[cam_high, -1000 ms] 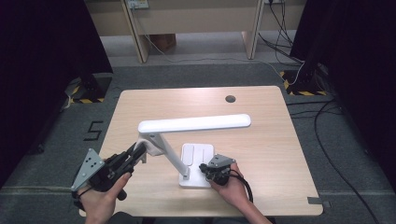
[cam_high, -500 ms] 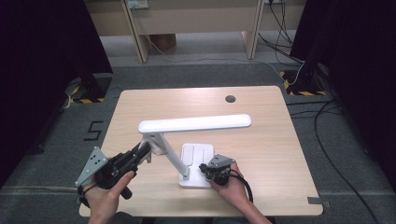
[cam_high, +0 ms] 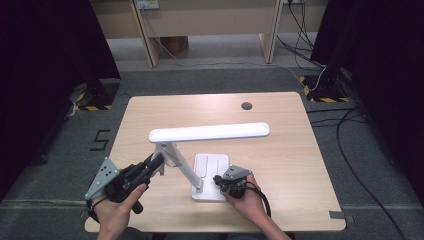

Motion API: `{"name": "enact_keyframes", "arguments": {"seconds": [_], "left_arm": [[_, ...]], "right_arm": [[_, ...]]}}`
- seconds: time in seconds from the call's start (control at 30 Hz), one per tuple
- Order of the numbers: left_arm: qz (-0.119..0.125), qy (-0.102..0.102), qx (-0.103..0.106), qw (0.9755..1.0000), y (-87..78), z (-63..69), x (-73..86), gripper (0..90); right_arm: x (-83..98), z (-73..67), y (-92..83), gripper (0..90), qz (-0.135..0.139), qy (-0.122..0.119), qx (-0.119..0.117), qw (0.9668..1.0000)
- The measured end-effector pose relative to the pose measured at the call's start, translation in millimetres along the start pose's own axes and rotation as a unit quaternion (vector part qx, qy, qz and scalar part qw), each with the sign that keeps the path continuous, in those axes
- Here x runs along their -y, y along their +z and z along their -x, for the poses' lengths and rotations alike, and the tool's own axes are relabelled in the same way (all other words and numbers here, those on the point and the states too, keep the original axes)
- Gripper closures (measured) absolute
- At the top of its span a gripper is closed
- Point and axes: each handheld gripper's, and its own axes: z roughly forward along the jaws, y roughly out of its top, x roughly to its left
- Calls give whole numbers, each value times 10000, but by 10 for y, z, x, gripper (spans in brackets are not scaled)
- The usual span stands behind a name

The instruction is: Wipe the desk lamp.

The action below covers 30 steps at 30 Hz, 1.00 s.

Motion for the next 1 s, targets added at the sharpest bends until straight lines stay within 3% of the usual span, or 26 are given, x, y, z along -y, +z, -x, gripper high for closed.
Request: {"name": "enact_keyframes", "arguments": {"seconds": [0.8, 1.0], "left_arm": [[-242, -59, -32, 9997, 66, -7, 177, 814], [-271, 11, -60, 9996, 71, 0, 193, 813]], "right_arm": [[0, -4, -1, 852, -3, 13, 11, 10000], [0, -5, -1, 852, -3, 14, 11, 10000]]}}
